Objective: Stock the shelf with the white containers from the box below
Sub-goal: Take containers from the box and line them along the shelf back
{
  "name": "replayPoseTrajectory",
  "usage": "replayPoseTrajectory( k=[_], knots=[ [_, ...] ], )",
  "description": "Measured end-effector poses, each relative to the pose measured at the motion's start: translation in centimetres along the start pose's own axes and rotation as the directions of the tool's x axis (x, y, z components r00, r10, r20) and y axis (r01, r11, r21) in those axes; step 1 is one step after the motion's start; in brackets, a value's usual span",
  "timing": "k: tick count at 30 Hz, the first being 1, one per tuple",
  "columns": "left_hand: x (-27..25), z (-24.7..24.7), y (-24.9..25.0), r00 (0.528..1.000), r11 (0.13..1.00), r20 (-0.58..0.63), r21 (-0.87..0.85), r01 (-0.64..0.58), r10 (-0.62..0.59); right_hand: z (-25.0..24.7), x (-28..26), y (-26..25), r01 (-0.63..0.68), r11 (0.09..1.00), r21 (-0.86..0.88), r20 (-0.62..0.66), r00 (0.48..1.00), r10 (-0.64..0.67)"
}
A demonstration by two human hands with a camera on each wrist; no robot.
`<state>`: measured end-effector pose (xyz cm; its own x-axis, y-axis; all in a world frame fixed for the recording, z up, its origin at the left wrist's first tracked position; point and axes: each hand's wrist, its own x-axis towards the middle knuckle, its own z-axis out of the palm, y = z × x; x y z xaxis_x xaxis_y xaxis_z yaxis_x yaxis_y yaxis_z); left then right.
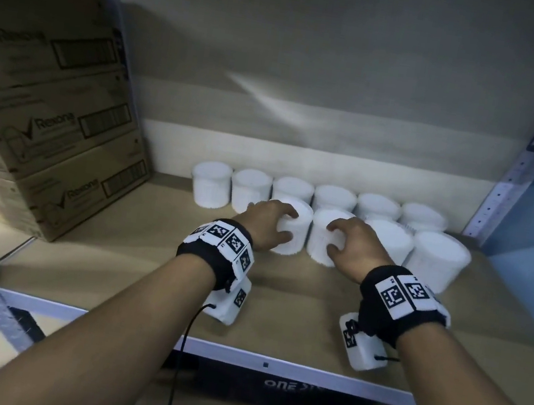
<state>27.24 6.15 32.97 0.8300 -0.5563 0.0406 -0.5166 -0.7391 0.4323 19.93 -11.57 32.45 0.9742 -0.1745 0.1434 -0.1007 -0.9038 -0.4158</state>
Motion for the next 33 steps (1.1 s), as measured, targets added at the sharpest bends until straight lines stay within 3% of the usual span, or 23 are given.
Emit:
replayPoseTrajectory(
  k=[17, 24, 33],
  knots=[
    [-14.4, 0.7, 2.4, 0.996, 0.994, 0.074, 0.102, 0.042, -0.05, 0.6, -14.0, -3.3, 0.039, 0.999, 0.003, 0.109, 0.993, -0.039],
    [-19.0, 4.9, 2.2, 0.988, 0.999, 0.145, 0.034, 0.04, -0.044, 3.6, -18.7, -3.3, 0.047, 0.998, 0.053, 0.174, 0.983, -0.055],
    [-21.4, 12.1, -1.7, 0.936, 0.981, 0.315, 0.159, 0.114, -0.159, 10.7, -21.4, -0.8, -0.001, 1.0, -0.028, 0.318, 0.948, 0.01]
  ],
)
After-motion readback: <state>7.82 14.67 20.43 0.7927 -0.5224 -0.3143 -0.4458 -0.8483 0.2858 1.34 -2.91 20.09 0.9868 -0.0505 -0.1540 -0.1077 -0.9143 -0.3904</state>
